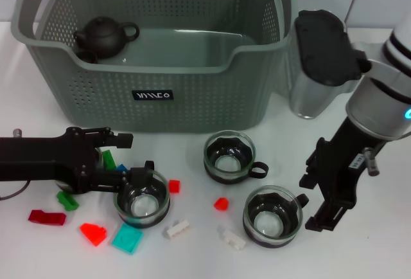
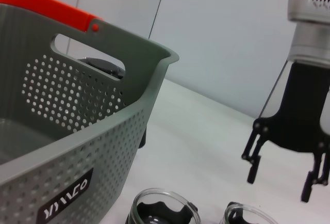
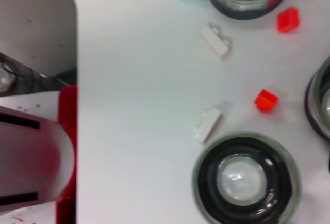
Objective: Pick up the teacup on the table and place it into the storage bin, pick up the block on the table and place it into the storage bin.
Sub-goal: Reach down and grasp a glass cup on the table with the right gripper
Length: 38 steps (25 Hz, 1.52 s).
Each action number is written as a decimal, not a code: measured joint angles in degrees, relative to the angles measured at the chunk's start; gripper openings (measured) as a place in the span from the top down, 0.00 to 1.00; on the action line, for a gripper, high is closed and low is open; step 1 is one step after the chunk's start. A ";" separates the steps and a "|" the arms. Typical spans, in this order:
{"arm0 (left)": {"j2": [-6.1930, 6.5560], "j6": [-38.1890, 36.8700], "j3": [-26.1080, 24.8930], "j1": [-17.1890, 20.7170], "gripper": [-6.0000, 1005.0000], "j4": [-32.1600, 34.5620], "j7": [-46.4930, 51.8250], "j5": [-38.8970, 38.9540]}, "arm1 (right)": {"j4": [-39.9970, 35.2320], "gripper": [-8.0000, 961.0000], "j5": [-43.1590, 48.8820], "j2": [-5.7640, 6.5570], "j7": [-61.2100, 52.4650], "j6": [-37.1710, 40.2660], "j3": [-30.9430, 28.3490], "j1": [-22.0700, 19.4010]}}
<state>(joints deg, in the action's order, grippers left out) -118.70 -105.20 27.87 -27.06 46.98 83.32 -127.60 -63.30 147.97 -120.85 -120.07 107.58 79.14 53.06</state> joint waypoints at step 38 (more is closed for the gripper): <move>-0.04 0.91 -0.72 0.25 0.14 -1.20 -0.18 0.51 | 6.49 0.43 -1.61 0.00 -11.75 -18.67 12.65 -0.48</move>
<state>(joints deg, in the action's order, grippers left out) -118.74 -104.29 27.16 -26.81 45.79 83.14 -127.08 -56.81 146.36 -120.85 -131.82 88.91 91.79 52.59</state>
